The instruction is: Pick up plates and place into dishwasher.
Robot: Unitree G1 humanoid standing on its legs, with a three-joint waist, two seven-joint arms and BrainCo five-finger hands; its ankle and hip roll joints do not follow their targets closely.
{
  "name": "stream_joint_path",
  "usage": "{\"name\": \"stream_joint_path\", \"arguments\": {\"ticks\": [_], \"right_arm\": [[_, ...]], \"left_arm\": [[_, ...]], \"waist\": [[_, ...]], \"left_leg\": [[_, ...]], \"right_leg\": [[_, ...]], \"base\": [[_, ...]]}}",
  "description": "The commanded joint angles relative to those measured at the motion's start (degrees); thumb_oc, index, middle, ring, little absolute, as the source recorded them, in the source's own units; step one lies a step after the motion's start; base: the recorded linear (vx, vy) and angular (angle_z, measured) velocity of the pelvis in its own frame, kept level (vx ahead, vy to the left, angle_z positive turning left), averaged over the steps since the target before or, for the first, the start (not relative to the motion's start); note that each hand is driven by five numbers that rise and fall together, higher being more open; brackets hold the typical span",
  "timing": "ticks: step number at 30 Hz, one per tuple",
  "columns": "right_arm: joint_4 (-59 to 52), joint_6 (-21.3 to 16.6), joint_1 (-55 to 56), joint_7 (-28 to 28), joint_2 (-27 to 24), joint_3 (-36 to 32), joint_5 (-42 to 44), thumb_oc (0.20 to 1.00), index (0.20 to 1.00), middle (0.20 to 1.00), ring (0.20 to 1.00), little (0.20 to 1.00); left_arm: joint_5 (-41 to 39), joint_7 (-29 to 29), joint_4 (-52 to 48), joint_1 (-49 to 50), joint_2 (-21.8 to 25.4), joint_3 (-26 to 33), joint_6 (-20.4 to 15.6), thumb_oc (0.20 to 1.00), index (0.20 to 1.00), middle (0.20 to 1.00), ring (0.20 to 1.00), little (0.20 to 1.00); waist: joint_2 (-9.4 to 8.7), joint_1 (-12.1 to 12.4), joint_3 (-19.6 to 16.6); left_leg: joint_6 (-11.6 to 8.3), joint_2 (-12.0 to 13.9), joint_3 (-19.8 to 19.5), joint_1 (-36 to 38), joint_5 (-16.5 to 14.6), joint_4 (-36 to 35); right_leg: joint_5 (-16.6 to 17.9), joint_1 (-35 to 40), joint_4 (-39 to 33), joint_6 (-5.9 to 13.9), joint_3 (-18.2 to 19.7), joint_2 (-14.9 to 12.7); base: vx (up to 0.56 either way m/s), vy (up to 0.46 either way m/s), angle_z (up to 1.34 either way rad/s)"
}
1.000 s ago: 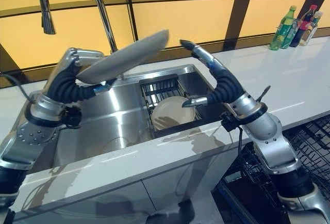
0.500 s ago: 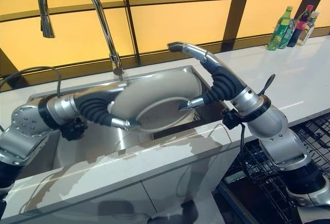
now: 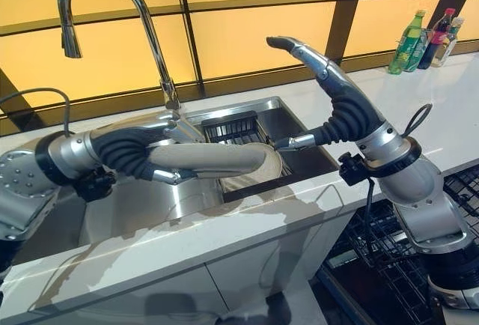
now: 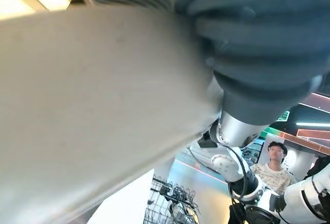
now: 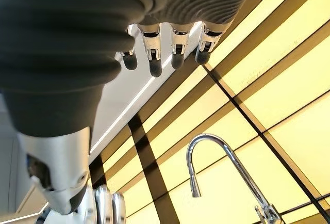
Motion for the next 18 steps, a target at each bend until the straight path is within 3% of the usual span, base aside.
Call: {"name": "stream_joint_path", "arguments": {"ticks": [1,6,18], "right_arm": [[-1.0,-1.1,-3.8,3.0,-0.5,-0.1,4.1,1.0,1.0,1.0,1.0,1.0],[-1.5,0.8,-4.9,8.2,0.1,2.4,7.1,1.0,1.0,1.0,1.0,1.0],[-1.7,2.9,-5.3,11.7,3.6,5.4,9.3,1.0,1.0,1.0,1.0,1.0]], "left_arm": [[-1.6,2.6,1.6,-4.5,-0.2,1.3,-2.2,0.2,0.2,0.2,0.2,0.2],[-0.8,3.3,1.9,-4.7,-1.2,1.2,-3.1,0.2,0.2,0.2,0.2,0.2],[1.6,8.6,1.4,-3.6,-4.9,2.6,-4.6,0.2,0.2,0.2,0.2,0.2]], "waist": [[0.21,1.0,-2.1],[-0.15,1.4,-2.2],[-0.61,1.9,-2.2]], "left_leg": [[2.92,-2.0,-2.5,-1.5,-5.1,1.5],[2.98,-2.1,-2.9,-1.6,-5.1,1.6],[3.09,-2.1,-2.9,-1.7,-4.9,1.8]], "right_leg": [[-5.7,-1.1,5.1,0.75,-1.9,0.4],[-6.0,-1.0,5.3,0.49,-1.9,0.6],[-6.4,-0.9,5.8,0.11,-1.9,0.8]], "base": [[0.04,-0.005,0.02],[0.01,-0.006,0.0],[0.01,0.0,0.0]]}}
